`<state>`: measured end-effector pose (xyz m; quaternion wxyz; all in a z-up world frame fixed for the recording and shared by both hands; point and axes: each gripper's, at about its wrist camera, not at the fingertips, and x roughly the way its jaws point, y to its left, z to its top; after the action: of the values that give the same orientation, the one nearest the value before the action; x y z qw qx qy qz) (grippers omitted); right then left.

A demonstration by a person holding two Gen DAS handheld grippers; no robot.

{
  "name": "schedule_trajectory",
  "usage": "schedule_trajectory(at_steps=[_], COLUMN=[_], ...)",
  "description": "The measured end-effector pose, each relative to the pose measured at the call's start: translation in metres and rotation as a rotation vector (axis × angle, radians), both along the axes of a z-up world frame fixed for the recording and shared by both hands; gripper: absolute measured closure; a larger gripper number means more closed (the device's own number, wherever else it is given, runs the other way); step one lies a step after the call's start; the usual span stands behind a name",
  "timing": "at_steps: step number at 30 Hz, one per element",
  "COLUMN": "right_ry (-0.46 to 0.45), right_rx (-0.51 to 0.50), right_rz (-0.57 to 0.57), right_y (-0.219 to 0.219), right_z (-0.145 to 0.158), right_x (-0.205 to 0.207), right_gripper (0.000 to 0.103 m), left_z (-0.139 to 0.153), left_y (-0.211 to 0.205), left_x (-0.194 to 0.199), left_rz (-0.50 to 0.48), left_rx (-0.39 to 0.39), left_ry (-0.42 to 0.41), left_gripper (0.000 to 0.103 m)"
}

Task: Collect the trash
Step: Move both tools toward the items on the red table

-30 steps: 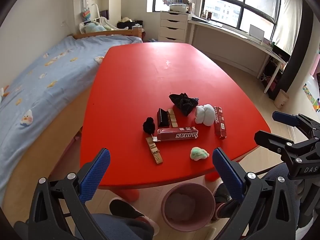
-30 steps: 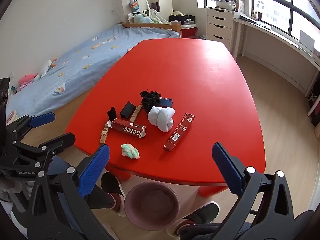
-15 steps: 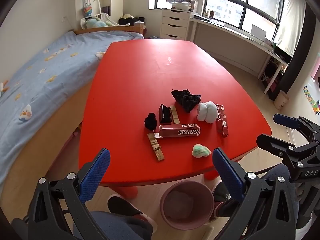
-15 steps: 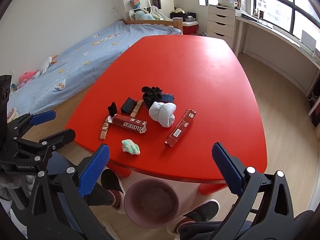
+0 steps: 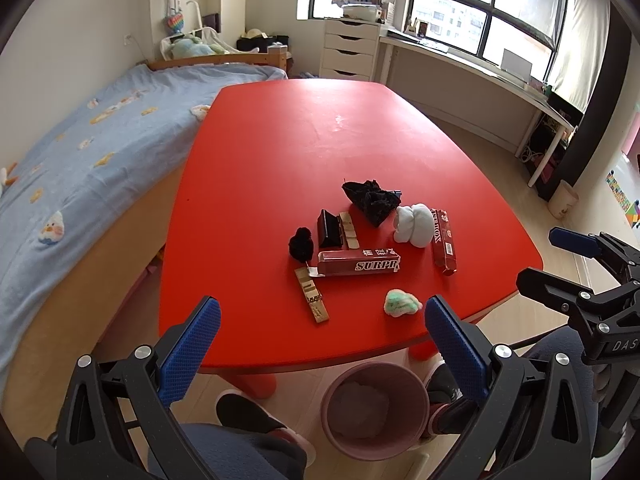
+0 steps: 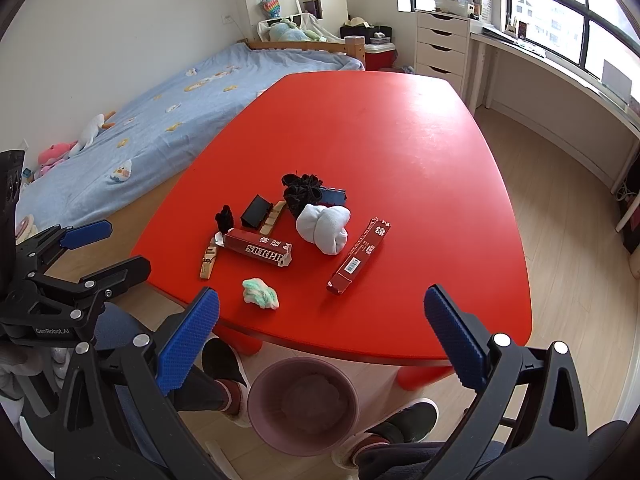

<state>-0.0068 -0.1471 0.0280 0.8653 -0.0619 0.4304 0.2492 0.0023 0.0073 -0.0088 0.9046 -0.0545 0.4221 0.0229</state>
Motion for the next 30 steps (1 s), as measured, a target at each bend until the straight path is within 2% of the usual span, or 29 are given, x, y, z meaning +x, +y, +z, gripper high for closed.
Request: schedule_trajectory(at_steps=[11,20,30], right_ry=[0.002,0.003,0.009], right_rx=[0.0,0.002,0.003], right_rz=[-0.001,-0.001,-0.002], right_y=[0.0003,-0.0001,0.0012], right_z=[-0.0002,-0.0013,-0.0075], right_x=[0.0001,-0.0002,-0.0032], right_gripper=[0.003,0.003,0.003], left_z=[0.0002,-0.0002,-0.0067], left_y=[0.0009,0.0074,0.0069], left_x=[-0.0014,-0.0017,0.0006], left_rz=[0.002,0.01,0.016], left_rx=[-0.003,-0.036,-0.042], left_ry=[-0.002,-0.004,0.031], left_gripper=[0.005,0.005,0.005])
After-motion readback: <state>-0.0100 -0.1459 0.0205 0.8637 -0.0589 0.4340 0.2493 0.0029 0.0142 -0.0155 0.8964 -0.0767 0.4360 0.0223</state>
